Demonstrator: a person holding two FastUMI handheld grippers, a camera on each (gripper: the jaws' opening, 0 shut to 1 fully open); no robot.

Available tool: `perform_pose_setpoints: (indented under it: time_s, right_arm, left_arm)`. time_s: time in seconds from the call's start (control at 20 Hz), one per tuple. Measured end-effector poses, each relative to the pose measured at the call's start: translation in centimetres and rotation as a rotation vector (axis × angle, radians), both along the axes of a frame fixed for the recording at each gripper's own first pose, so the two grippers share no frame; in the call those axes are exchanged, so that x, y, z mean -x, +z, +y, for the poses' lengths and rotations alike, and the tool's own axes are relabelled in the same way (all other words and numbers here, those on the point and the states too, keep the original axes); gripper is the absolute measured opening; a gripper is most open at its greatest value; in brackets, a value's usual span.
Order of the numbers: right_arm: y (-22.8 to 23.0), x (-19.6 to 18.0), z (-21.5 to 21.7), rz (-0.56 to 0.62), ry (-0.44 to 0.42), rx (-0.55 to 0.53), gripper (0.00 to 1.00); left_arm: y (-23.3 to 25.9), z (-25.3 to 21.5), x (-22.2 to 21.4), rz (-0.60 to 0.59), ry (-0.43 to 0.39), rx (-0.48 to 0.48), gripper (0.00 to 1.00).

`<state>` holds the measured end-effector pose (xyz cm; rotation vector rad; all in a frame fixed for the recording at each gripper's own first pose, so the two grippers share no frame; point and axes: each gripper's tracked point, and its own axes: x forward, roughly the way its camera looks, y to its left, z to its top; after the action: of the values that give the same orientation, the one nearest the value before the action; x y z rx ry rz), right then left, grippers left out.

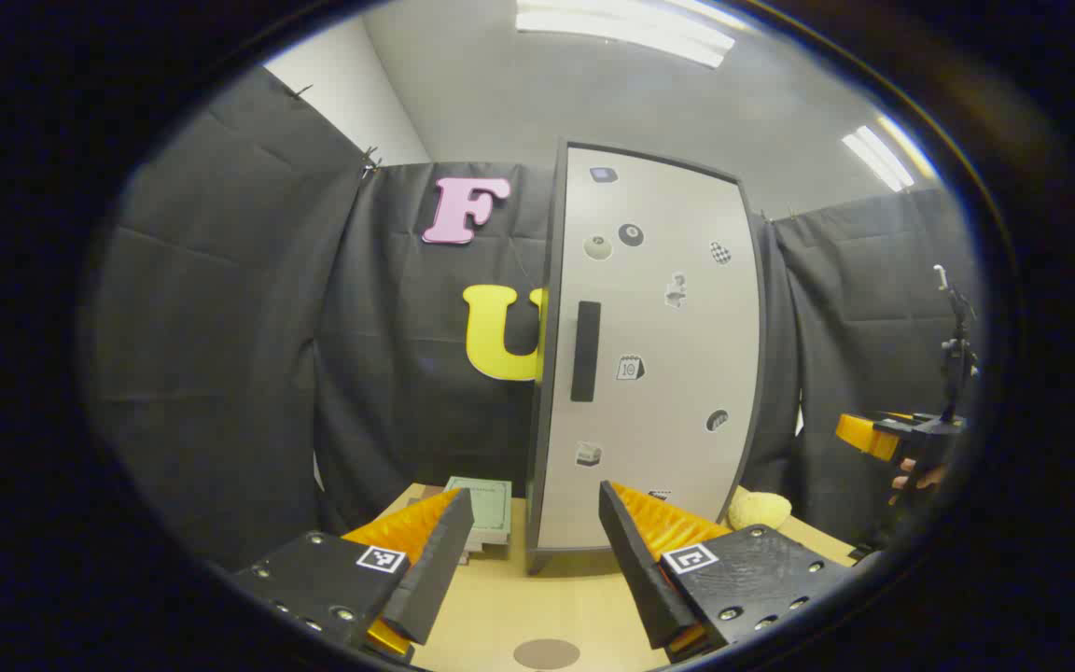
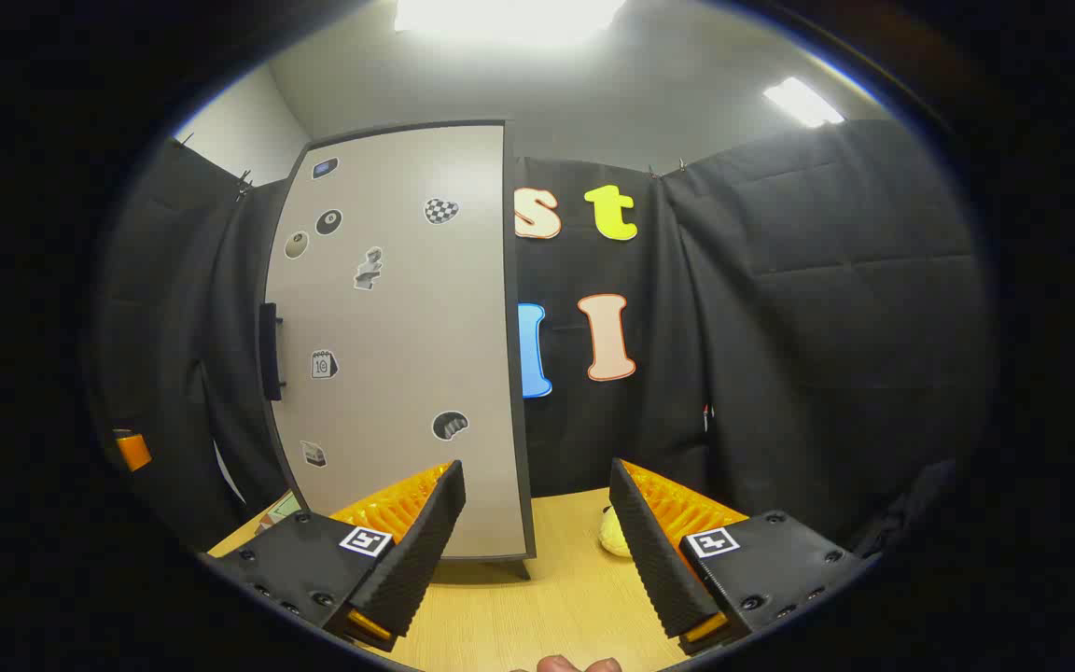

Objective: Open the cabinet door with the right hand, grasp the bottle in the cabinet with the left hand and place it on the coaster, then close the cabinet door with the right hand.

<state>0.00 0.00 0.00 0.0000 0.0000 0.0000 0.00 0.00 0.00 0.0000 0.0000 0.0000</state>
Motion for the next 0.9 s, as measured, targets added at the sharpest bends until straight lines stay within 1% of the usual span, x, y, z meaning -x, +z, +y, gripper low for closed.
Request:
perform_pose_setpoints:
  time_s: [0.25,0.45,0.55,0.6,0.8,0.9]
  right_arm:
    - [0.6,-0.6,1.3,0.0,0.024,0.005,0.98]
    - [1.5,-1.2,2.3,-0.013,0.044,0.018,0.97]
    - [1.7,-1.4,2.9,-0.01,0.058,0.021,0.98]
    - [1.7,-1.6,3.3,-0.007,0.062,0.024,0.98]
    - [2.2,-2.2,4.5,-0.011,0.087,0.034,0.97]
    - [2.8,-2.5,5.1,-0.017,0.1,0.04,0.97]
  left_arm:
    - [-0.7,0.8,0.4,0.013,0.016,0.009,0.84]
    - [-0.8,1.4,0.7,0.012,0.029,-0.007,0.84]
    - [-0.8,1.4,0.6,0.013,0.028,-0.007,0.84]
    - [-0.9,1.3,0.7,0.015,0.026,-0.003,0.82]
    - [-1.2,1.4,1.0,0.022,0.026,-0.002,0.84]
    - [-1.4,1.6,1.1,0.024,0.028,-0.007,0.82]
